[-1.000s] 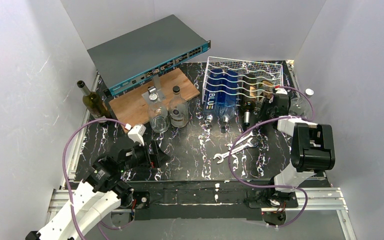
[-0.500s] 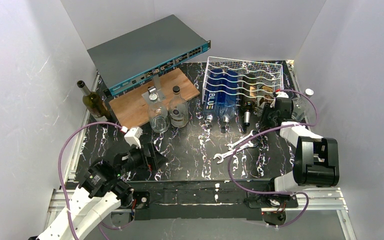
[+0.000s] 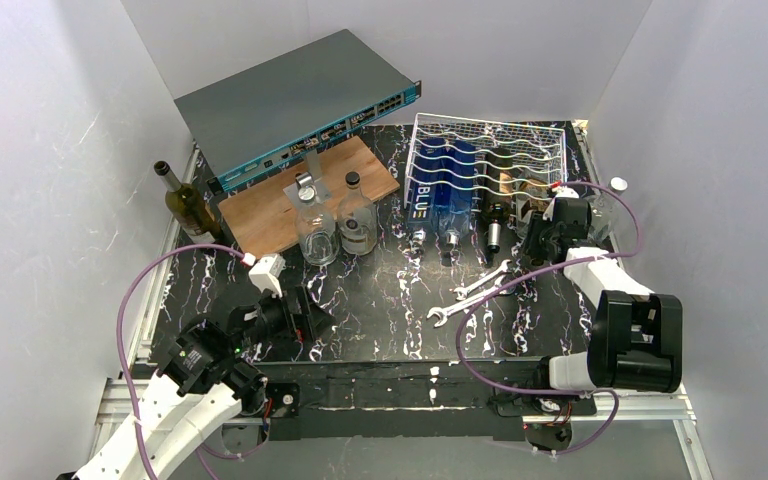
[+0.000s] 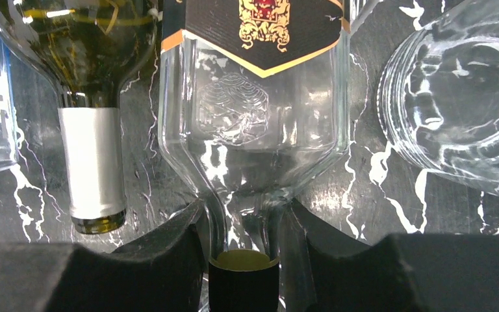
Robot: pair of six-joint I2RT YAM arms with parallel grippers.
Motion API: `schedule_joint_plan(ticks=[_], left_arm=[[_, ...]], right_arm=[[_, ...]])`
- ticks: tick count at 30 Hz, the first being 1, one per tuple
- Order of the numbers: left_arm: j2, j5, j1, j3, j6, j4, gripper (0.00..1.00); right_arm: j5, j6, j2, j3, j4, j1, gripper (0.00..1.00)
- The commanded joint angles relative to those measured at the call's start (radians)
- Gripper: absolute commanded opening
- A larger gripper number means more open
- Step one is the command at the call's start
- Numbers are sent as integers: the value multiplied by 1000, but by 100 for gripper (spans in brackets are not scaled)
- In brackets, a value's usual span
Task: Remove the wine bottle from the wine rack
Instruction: Pick up the wine bottle from the wine rack.
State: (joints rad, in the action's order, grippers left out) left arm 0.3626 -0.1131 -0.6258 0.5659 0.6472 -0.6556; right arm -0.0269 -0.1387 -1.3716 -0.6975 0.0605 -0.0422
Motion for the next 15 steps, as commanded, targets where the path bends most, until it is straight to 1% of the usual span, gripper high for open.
schedule_joint_plan(ticks=[1, 15], left_arm=[[-5, 9, -4, 19, -8, -12, 99], [-12, 6, -4, 18, -8, -12, 99]], right_arm=[[-1, 43, 65, -56, 23, -5, 1], [-17, 105, 103, -131, 217, -14, 1]])
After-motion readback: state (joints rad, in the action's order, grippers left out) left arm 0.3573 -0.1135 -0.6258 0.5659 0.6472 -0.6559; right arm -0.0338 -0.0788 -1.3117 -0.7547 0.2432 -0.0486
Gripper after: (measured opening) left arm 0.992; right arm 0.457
